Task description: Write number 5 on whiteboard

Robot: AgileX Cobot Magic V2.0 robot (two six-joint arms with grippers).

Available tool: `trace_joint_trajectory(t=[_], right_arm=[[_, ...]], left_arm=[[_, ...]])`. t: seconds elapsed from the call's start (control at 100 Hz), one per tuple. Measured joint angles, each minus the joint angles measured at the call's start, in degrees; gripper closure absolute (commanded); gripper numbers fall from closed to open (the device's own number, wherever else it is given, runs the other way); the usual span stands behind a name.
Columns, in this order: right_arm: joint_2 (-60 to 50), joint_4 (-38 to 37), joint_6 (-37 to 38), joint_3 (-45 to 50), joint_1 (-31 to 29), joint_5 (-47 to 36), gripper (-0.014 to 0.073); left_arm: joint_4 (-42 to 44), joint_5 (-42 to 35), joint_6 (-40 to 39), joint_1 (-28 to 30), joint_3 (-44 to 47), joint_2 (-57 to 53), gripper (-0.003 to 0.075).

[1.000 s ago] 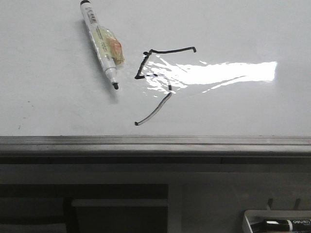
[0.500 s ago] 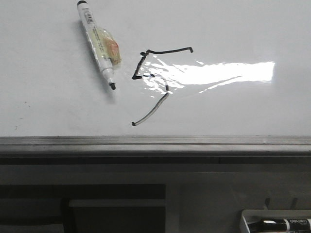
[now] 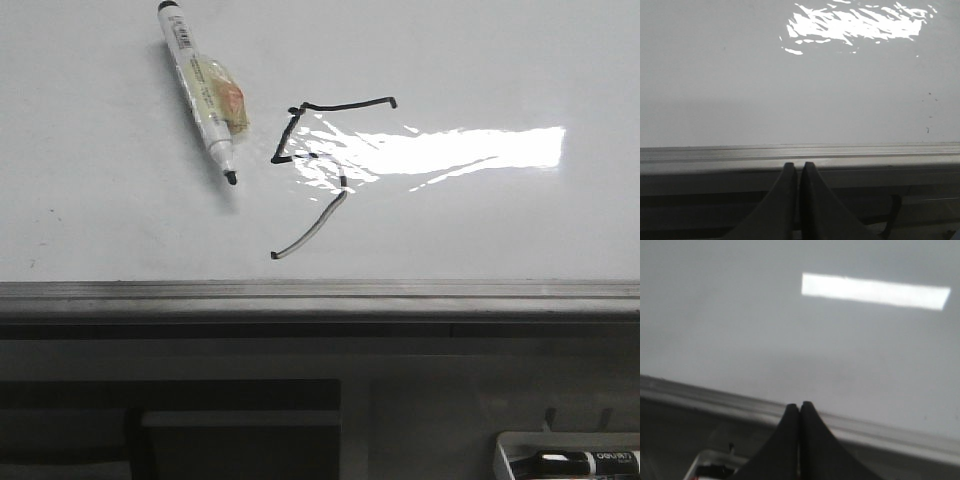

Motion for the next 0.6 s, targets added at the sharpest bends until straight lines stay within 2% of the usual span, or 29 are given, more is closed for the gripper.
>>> trace_joint_trajectory(t=[0.06,0.11,0.6], right_arm=[[-0.99,-0.22,0.20,0.00,-0.87,5.19,0.0655],[-1.80,-0.70,0.20,0.00,-1.13,6.35,0.0655],[-2.89,-1.16,0.24,-0.10,-1.42,6.99,0.0655]], left_arm=[[0.00,0.00,0.00,0.00,0.00,0.00,0.0741],[0.00,0.00,0.00,0.00,0.00,0.00,0.0741],[0.00,0.10,0.00,0.00,0.00,0.00,0.0741]])
